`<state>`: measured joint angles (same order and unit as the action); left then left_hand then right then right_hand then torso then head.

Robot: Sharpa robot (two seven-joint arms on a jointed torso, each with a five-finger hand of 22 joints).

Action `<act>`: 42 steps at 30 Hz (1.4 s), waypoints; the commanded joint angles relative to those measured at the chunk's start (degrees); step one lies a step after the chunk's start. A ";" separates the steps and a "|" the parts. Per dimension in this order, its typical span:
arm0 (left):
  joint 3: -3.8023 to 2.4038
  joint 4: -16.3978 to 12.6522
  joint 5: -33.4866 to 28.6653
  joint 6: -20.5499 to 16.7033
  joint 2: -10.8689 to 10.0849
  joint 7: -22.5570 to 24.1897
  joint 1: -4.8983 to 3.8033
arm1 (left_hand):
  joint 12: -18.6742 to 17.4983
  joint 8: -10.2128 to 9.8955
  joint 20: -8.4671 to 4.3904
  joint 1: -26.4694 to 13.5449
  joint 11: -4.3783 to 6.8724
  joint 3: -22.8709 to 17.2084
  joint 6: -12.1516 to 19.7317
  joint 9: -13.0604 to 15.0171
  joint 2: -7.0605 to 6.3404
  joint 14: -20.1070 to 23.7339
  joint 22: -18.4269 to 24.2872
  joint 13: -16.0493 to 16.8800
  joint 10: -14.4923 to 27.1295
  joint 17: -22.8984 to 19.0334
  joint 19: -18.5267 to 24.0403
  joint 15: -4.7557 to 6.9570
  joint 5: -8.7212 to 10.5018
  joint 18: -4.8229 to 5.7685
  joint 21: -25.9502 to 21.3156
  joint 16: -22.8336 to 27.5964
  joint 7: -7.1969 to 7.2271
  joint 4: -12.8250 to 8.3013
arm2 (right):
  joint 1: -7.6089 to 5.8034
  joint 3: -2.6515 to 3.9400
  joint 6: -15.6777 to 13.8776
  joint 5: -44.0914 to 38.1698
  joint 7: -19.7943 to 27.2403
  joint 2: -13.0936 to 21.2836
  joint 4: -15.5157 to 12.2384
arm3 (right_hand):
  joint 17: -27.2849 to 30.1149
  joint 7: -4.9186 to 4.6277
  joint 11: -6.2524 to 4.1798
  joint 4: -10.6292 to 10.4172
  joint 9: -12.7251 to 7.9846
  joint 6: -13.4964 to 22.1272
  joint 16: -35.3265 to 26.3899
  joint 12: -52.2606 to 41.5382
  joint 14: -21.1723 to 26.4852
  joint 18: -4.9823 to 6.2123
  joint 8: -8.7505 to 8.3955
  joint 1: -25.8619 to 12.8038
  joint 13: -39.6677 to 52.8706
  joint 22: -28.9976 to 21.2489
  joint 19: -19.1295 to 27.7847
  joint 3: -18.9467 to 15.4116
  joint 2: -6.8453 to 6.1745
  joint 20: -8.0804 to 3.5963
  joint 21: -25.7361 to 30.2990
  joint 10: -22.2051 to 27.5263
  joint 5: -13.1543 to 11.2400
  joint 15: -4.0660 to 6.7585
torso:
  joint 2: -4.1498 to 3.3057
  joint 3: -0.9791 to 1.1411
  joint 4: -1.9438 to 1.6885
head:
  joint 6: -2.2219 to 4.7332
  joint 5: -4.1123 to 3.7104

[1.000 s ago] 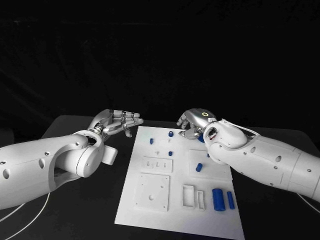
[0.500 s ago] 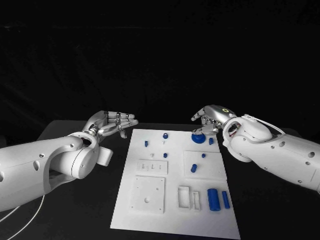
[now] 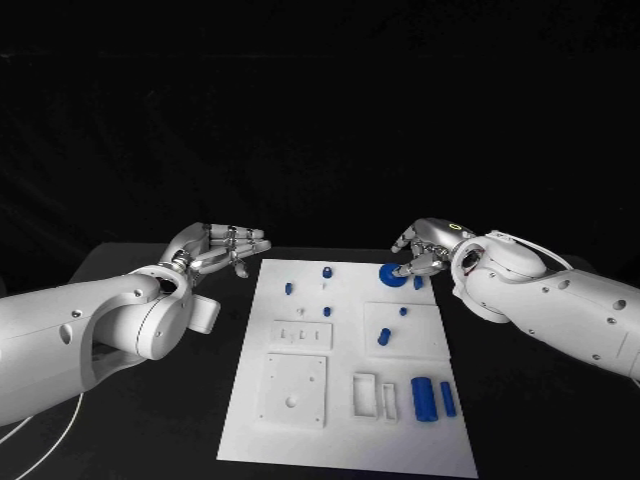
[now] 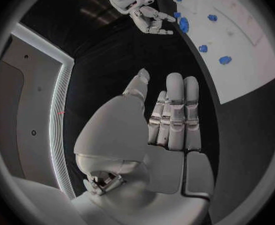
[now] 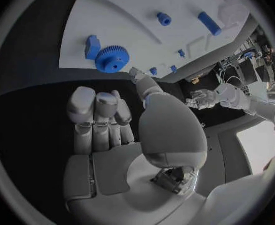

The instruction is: Assemble the parts on the task board

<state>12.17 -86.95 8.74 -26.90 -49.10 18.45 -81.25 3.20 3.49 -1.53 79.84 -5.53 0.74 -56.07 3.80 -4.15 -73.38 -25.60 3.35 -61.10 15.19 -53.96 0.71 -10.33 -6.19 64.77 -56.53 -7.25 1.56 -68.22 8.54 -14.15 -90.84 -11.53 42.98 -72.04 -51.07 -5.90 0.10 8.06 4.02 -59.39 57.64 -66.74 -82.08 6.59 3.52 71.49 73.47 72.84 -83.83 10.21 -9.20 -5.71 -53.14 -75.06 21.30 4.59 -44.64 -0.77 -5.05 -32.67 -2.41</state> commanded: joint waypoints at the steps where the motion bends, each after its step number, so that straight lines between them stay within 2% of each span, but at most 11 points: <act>1: -0.05 -0.03 -0.17 1.08 0.11 0.61 -0.14 | 0.24 0.10 -0.29 -0.04 0.18 0.25 0.42 0.02 -0.54 -0.27 0.09 0.07 0.14 0.04 0.23 0.23 0.21 -0.07 0.25 -0.29 0.11 0.12 | 0.26 0.03 2.84 -0.29 0.35 -0.45 0.55 | -0.24 -0.25 0.00 -0.51 0.06 0.31 0.41 -0.25 -0.22 0.17 0.09 0.15 0.09 0.19 -3.45 -0.07 -0.52 0.41 -0.33 -0.37 -0.30 -0.41 | -0.04 -0.08 -0.10 | -0.02 -0.28; 2: -0.05 -0.01 -0.17 1.13 0.10 0.59 -0.14 | 0.24 0.10 -0.29 -0.04 0.18 0.25 0.42 0.02 -0.54 -0.27 0.09 0.07 0.14 0.04 0.23 0.23 0.21 -0.07 0.25 -0.29 0.11 0.12 | 0.38 0.03 3.10 -0.51 0.30 -0.70 0.89 | -0.37 -0.25 0.00 -0.60 0.07 0.28 0.48 -0.50 -0.24 0.11 0.11 0.11 0.24 0.34 -3.47 -0.12 -0.52 0.43 -0.52 -0.51 -0.29 -0.42 | -0.03 -0.09 -0.06 | 0.09 -0.63; 6: -0.05 0.06 -0.16 1.15 0.05 0.56 -0.14 | 0.24 0.10 -0.29 -0.04 0.18 0.25 0.42 0.02 -0.54 -0.27 0.09 0.07 0.14 0.04 0.23 0.23 0.21 -0.07 0.25 -0.29 0.11 0.12 | 0.75 0.03 3.37 -0.80 0.17 -1.30 1.77 | -0.72 -0.23 0.01 -0.81 0.05 0.16 0.68 -1.08 -0.27 -0.03 0.09 0.15 0.58 0.72 -3.50 -0.10 -0.51 0.41 -0.89 -0.69 -0.27 -0.42 | -0.04 -0.11 0.02 | -0.06 -0.01; 14: -0.05 0.09 -0.14 1.26 0.01 0.53 -0.14 | 0.24 0.10 -0.29 -0.04 0.18 0.25 0.42 0.02 -0.54 -0.27 0.09 0.07 0.14 0.04 0.23 0.23 0.21 -0.07 0.25 -0.29 0.11 0.12 | 1.07 0.03 3.38 -0.86 0.20 -2.15 2.91 | -1.06 -0.11 -0.07 -1.08 0.15 -0.40 0.80 -1.20 -0.29 -0.10 0.11 0.01 0.57 1.09 -3.51 0.10 -0.45 0.37 -1.06 -0.69 0.03 -0.38 | -0.04 -0.16 -0.10 | -0.27 -0.24; 18: -0.05 0.21 -0.13 1.29 0.02 0.49 -0.14 | 0.23 0.09 -0.29 -0.09 0.17 0.26 0.49 0.01 -0.54 -0.23 0.22 0.07 0.22 0.04 0.29 0.23 0.23 -0.06 0.41 -0.35 0.10 0.12 | 1.17 0.03 3.34 -0.86 0.21 -2.64 3.48 | -1.15 -0.08 -0.10 -1.15 0.15 -0.55 0.81 -1.25 -0.31 -0.14 0.10 -0.03 0.57 1.22 -3.50 0.22 -0.38 0.35 -1.08 -0.71 -0.08 -0.36 | -0.04 -0.03 -0.10 | -0.32 -0.32; 27: -0.04 0.44 -0.12 1.43 0.13 0.42 -0.13 | 0.23 0.09 -0.31 -0.13 0.16 0.24 0.58 0.01 -0.54 -0.21 0.31 0.07 0.42 0.03 0.33 0.24 0.23 -0.05 0.49 -0.36 0.11 0.16 | 1.26 0.03 3.05 -0.78 0.33 -3.21 4.89 | -1.27 -0.05 -0.13 -1.33 0.14 -0.78 0.76 -1.16 -0.31 -0.17 0.12 -0.20 0.44 1.46 -3.53 0.67 -0.22 0.32 -1.11 -0.64 0.00 -0.34 | 0.07 -0.06 -0.10 | -0.42 -0.23; 31: -0.04 0.55 -0.11 1.36 0.16 0.40 -0.13 | 0.23 0.09 -0.31 -0.13 0.16 0.24 0.58 0.01 -0.54 -0.21 0.31 0.07 0.42 0.03 0.33 0.24 0.23 -0.05 0.49 -0.36 0.11 0.16 | 1.27 0.03 3.36 -0.45 0.45 -3.35 5.30 | -1.49 0.09 -0.24 -1.70 0.12 -1.36 0.72 -1.14 -0.34 -0.22 0.06 -0.78 0.35 1.76 -3.55 2.04 -0.09 0.27 -0.94 -0.58 -0.32 -0.29 | 0.06 -0.06 -0.05 | -0.48 -0.16; 33: -0.04 0.57 -0.11 1.27 0.17 0.43 -0.13 | 0.23 0.09 -0.31 -0.13 0.16 0.24 0.58 0.01 -0.54 -0.21 0.31 0.07 0.42 0.03 0.33 0.24 0.23 -0.05 0.49 -0.36 0.11 0.16 | 1.27 0.03 3.50 -0.25 0.48 -3.42 5.46 | -1.51 0.17 -0.29 -2.42 0.17 -1.70 0.69 -1.09 -0.35 -0.24 0.09 -1.52 0.31 1.86 -3.56 2.56 0.25 0.23 -0.97 -0.52 0.48 -0.24 | 0.06 -0.07 -0.05 | -0.50 -0.15; 35: -0.04 0.60 -0.11 1.25 0.17 0.45 -0.13 | 0.23 0.10 -0.32 -0.20 0.14 0.26 0.61 0.02 -0.65 -0.21 0.40 0.07 0.49 0.02 0.35 0.25 0.31 -0.04 0.56 -0.36 0.09 0.25 | 1.29 0.03 3.65 -0.08 0.47 -3.47 5.62 | -1.59 0.11 -0.27 -2.54 0.14 -1.52 0.66 -0.96 -0.36 -0.26 0.09 -1.70 0.19 2.01 -3.57 3.90 -0.08 0.21 -0.89 -0.44 0.01 -0.24 | 0.04 -0.07 -0.08 | -0.57 -0.10; 39: -0.04 0.66 -0.11 1.27 0.18 0.39 -0.13 | 0.23 0.10 -0.31 -0.24 0.14 0.29 0.62 0.02 -0.71 -0.20 0.41 0.07 0.50 0.02 0.35 0.25 0.34 -0.04 0.55 -0.36 0.09 0.28 | 1.32 0.03 3.73 0.07 0.40 -3.46 5.91 | -1.59 0.07 -0.25 -2.48 0.13 -1.38 0.59 -0.83 -0.35 -0.24 0.08 -1.69 0.07 2.07 -3.56 4.06 -0.32 0.21 -0.81 -0.35 -0.22 -0.24 | 0.02 -0.04 -0.12 | -0.64 -0.09; 42: -0.04 0.67 -0.11 1.29 0.18 0.36 -0.13 | 0.23 0.10 -0.31 -0.24 0.14 0.29 0.62 0.02 -0.71 -0.20 0.41 0.07 0.50 0.02 0.35 0.25 0.34 -0.04 0.55 -0.36 0.09 0.28 | 1.33 0.03 3.82 0.10 0.37 -3.44 6.09 | -1.62 0.07 -0.25 -2.35 0.13 -1.40 0.59 -0.77 -0.35 -0.23 0.10 -1.54 0.01 2.13 -3.56 4.09 -0.28 0.22 -0.81 -0.32 -0.30 -0.25 | 0.03 -0.10 -0.07 | -0.69 -0.14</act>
<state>12.18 -86.23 8.74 -26.38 -49.03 18.40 -81.25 3.20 3.49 -1.74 79.53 -5.32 0.90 -55.88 3.80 -4.45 -73.39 -25.26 3.35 -60.90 15.17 -53.75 0.71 -10.36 -6.16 65.00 -56.53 -7.05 1.72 -66.93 8.56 -11.35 -90.79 -11.52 39.55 -66.01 -52.62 -5.74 0.10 5.46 4.11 -60.81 58.08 -67.80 -82.31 6.16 3.53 70.10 73.55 74.90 -84.03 14.10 -9.34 -5.51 -53.91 -75.47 21.30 4.40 -44.59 -0.81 -5.13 -33.32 -2.49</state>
